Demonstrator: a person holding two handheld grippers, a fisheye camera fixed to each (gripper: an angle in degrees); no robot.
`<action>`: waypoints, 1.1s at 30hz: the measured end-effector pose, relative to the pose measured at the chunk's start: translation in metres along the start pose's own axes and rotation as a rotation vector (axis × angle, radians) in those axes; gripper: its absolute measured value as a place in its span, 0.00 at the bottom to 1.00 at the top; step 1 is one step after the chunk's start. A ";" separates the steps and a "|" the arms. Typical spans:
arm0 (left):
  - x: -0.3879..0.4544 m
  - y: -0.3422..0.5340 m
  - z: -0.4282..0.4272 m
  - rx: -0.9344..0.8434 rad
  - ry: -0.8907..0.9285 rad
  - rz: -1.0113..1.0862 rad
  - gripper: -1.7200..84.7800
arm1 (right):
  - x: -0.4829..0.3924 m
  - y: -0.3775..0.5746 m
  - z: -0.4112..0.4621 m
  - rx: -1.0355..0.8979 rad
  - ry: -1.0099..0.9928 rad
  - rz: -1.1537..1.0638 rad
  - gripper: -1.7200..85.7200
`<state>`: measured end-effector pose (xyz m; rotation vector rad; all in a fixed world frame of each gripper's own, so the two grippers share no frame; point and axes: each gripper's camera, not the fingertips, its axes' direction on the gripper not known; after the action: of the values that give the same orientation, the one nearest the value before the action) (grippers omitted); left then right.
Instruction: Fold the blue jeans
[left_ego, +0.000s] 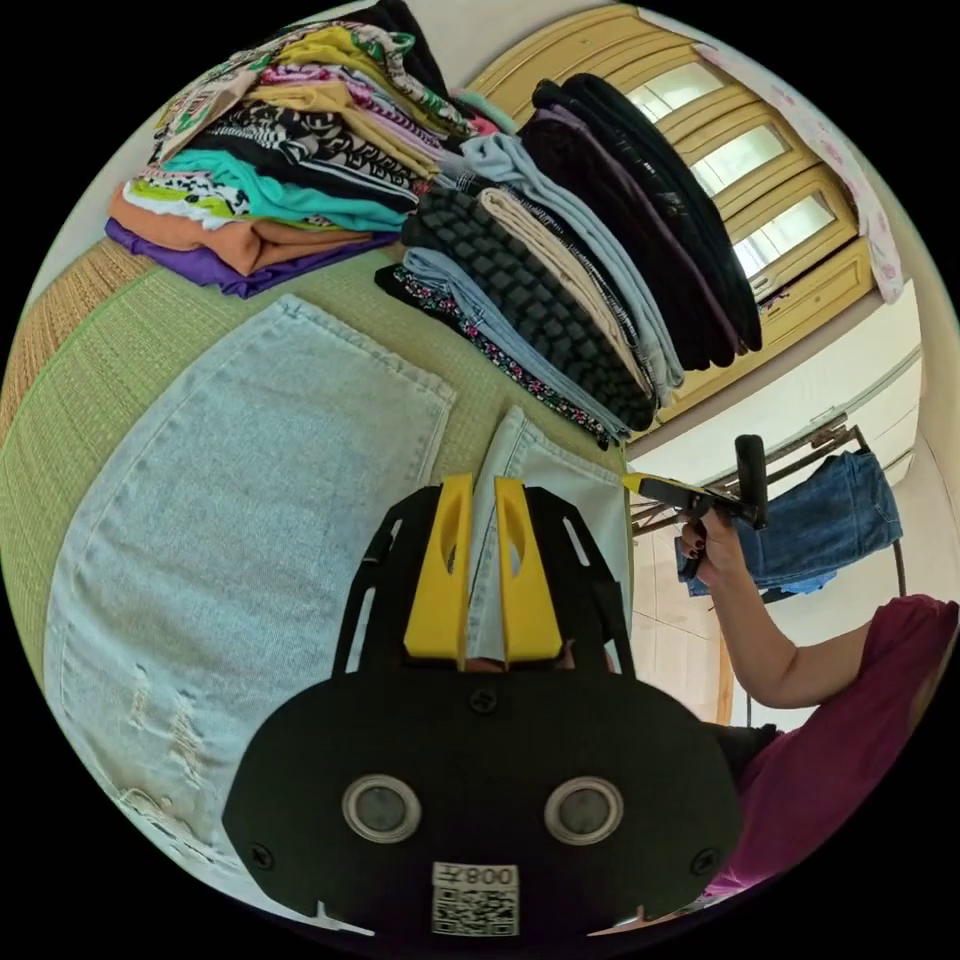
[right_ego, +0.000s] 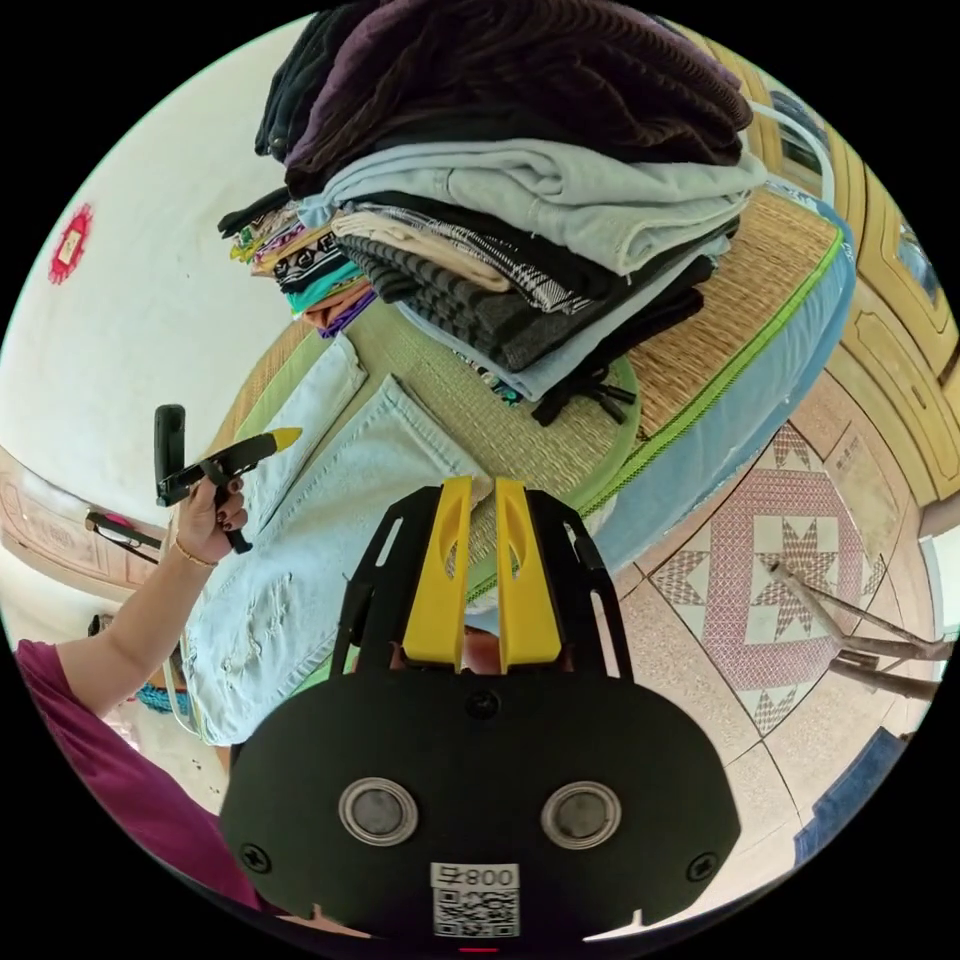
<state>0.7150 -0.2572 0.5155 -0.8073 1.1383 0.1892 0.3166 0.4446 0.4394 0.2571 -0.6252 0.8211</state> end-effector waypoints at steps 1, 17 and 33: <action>0.004 0.011 -0.012 0.013 0.008 0.006 0.05 | -0.002 0.000 -0.003 0.010 0.021 0.004 0.05; 0.045 0.194 -0.172 0.089 -0.098 -0.188 0.03 | -0.219 0.045 0.021 -0.109 0.024 -0.554 0.03; -0.004 0.323 -0.318 0.163 -0.255 -0.458 0.04 | -0.289 -0.152 0.116 -0.130 0.165 -0.444 0.10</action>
<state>0.3117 -0.2361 0.3092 -0.8496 0.6974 -0.1767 0.2326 0.1183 0.3585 0.1972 -0.4405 0.3680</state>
